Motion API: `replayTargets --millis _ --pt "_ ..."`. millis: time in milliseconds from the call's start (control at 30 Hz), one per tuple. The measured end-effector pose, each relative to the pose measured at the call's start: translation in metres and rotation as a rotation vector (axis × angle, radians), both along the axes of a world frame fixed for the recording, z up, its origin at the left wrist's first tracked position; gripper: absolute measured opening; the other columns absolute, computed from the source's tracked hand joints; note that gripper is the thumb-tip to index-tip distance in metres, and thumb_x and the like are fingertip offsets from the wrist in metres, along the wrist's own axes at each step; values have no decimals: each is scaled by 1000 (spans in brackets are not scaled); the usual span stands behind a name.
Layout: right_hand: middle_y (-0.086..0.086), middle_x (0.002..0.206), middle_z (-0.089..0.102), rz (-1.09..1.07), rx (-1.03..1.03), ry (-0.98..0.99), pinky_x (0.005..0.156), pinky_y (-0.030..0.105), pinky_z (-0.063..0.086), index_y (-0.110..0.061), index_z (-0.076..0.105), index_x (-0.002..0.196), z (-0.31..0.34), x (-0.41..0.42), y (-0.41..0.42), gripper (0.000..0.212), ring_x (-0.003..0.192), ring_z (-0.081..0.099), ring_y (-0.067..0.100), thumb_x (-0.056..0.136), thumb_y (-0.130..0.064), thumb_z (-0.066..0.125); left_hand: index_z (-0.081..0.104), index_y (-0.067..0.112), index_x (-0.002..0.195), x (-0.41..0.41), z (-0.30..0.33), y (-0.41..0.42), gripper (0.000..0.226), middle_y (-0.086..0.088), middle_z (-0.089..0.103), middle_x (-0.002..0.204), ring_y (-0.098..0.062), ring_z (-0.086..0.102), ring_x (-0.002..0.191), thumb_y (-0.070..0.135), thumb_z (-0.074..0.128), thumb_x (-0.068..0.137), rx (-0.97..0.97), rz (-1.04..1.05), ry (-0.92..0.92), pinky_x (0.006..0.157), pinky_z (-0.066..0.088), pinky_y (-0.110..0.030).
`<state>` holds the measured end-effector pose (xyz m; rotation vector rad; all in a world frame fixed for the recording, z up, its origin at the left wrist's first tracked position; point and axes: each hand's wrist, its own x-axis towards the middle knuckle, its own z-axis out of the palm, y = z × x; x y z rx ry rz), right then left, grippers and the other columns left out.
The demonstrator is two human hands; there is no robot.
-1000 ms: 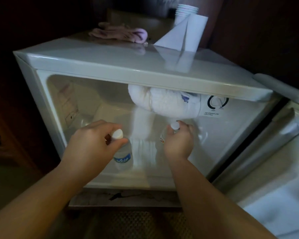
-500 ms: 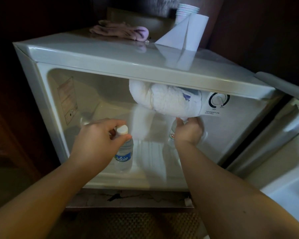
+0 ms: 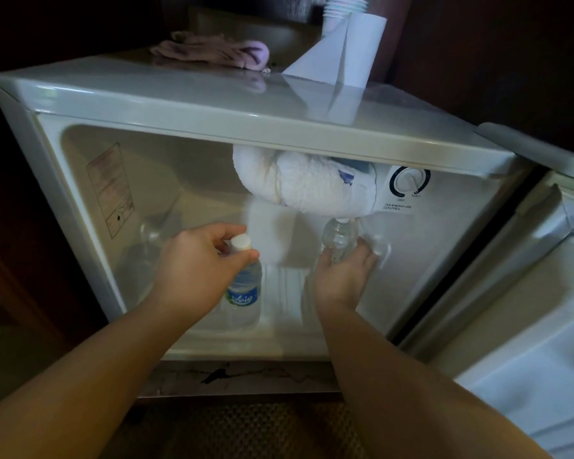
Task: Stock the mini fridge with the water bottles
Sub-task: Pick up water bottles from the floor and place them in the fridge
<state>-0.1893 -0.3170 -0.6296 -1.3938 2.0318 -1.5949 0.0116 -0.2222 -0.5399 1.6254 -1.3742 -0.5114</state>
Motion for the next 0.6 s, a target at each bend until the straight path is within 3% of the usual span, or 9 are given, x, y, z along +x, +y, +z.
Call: replayTargets --millis 67,133,167,233,267,333,467,600 --pt "16 127 53 33 80 53 97 44 47 -4 53 136 -27 6 20 51 118 55 37 90 -19 69 76 35 119 -1 -5 -9 43 13 71 90 -2 68 85 44 87 78 4 8 4 83 59 -30" --pt "13 129 55 118 275 292 94 47 48 -10 52 139 -57 8 36 54 116 59 37 90 -30 63 76 34 119 -4 -10 -20 44 12 72 89 -3 68 85 44 87 77 0 5 21 83 61 -34" --pt "13 142 51 201 393 439 102 51 44 -15 46 148 -71 7 42 61 128 54 37 92 -38 58 76 34 119 -6 -14 -26 44 12 72 89 -3 69 85 42 87 78 -3 -2 36 81 62 -35" --pt "8 169 19 393 636 612 120 61 17 -29 19 162 -95 4 48 68 155 19 36 101 -51 41 76 32 121 -11 -19 -37 45 10 72 91 -5 69 86 39 88 78 -10 -11 55 80 62 -34" --pt "6 173 6 455 688 657 122 64 4 -34 10 163 -103 2 50 65 158 5 34 104 -54 31 75 31 123 -13 -22 -43 46 10 72 93 -4 69 88 37 88 79 -11 -14 56 81 60 -29" --pt "6 174 0 484 673 722 122 66 -2 -38 7 163 -108 0 52 61 158 -3 35 106 -56 19 74 30 124 -17 -27 -55 46 9 72 96 -4 69 89 34 87 81 -9 -14 74 81 55 -20" --pt "8 173 -3 481 676 770 123 64 -5 -37 4 164 -114 0 54 62 159 -4 36 107 -58 16 74 29 123 -31 -37 -79 44 10 72 95 -2 69 87 33 86 81 -31 -3 101 79 56 -22" --pt "13 171 17 417 569 798 121 71 9 -34 24 163 -120 3 53 63 156 16 42 104 -58 19 76 28 119 -44 -45 -103 43 9 75 95 -8 71 88 34 87 78 -49 18 151 87 60 -33"
